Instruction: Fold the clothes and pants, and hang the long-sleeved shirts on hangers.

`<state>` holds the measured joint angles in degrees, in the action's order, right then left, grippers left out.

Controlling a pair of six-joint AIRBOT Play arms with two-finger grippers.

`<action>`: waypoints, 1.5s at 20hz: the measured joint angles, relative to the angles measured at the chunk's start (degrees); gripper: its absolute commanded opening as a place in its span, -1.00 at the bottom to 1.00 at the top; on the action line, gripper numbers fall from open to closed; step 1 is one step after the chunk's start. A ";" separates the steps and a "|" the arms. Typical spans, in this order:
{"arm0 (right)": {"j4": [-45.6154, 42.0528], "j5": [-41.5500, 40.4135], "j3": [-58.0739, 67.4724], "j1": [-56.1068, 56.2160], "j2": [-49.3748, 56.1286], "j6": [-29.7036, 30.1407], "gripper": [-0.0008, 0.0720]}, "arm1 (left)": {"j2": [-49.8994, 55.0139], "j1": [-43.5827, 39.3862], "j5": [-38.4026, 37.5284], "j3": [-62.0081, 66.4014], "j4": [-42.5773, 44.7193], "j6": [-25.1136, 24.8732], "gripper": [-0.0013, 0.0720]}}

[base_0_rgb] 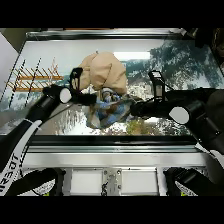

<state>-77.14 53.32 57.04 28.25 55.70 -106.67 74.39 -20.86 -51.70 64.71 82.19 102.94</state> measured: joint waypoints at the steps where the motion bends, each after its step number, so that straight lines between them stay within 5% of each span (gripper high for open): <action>1: 0.33 -1.92 0.00 0.09 1.07 -0.94 -0.92 | 0.79 2.14 -0.52 2.05 -0.24 -0.94 0.68; 5: 0.92 -6.05 0.00 0.26 4.26 -2.91 -0.92 | 1.01 8.26 -5.16 5.40 -1.46 -3.15 0.68; 11: 1.29 -7.56 0.00 0.35 5.49 -3.34 -0.92 | -10.82 9.88 -7.32 -8.98 -11.58 -11.34 0.68; 19: 1.29 -6.54 0.00 0.35 5.64 -2.62 -0.92 | -8.20 5.62 1.25 -21.99 -16.17 -14.53 0.68; 20: 1.29 -5.84 0.00 0.35 5.64 -1.99 -0.92 | -6.45 5.44 1.73 -21.55 -16.87 -14.56 0.50; 21: 1.27 -5.11 0.00 0.33 5.64 -1.33 -0.92 | -4.63 5.29 2.14 -20.83 -17.97 -14.56 -0.63; 22: 1.07 -4.42 0.00 0.31 5.64 -0.83 -0.92 | -3.15 5.18 2.45 -20.04 -18.69 -14.56 -0.91; 30: -1.42 5.75 12.90 -7.50 5.70 9.22 -0.92 | -7.50 10.19 -4.90 1.66 -20.57 -14.51 -0.92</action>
<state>-78.56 59.07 69.93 20.75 61.41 -97.45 66.89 -10.68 -56.60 66.37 61.63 88.42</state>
